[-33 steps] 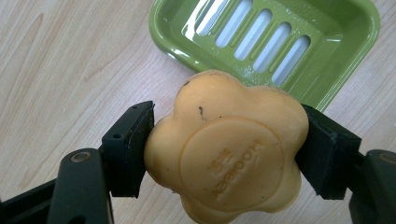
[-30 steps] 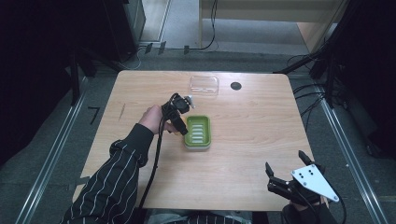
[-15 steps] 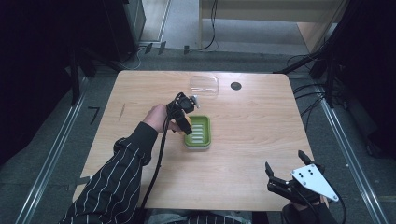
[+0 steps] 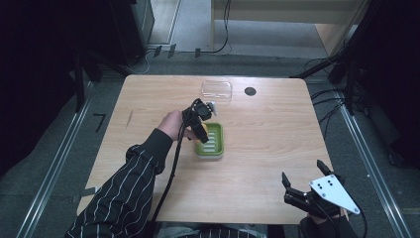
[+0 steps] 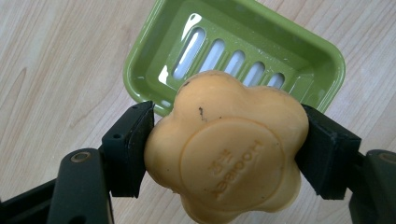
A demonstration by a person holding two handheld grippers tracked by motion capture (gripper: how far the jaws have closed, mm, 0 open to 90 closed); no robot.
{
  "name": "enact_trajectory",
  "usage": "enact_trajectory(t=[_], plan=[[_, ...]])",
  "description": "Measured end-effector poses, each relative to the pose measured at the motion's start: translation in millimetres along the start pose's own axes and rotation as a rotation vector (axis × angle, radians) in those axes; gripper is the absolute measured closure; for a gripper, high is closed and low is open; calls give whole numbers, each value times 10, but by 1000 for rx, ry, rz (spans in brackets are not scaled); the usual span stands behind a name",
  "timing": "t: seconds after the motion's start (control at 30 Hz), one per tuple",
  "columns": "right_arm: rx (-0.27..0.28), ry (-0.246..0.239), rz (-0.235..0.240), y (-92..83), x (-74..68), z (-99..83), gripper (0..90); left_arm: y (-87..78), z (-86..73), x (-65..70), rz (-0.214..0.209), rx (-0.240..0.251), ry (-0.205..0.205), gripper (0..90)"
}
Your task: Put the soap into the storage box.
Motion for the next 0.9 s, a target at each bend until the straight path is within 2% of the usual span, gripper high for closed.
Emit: enact_trajectory(t=[0.7,0.9], plan=[[2,-3,-1,-2,3,1,28,145,120,53,-8,-25,41,278],[2,-2,-1,-2,4,0,27,188,140,45,-3,-18,35,278]])
Point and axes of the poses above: each handheld gripper's, and its own axes: y roughly forward along the jaws, z roughly out of its top, x roughly to its right, the point moved 5 cm from there along y, roughly forward along the jaws, and after that the axes turned 2 degrees about y, right-handed, at the moved point
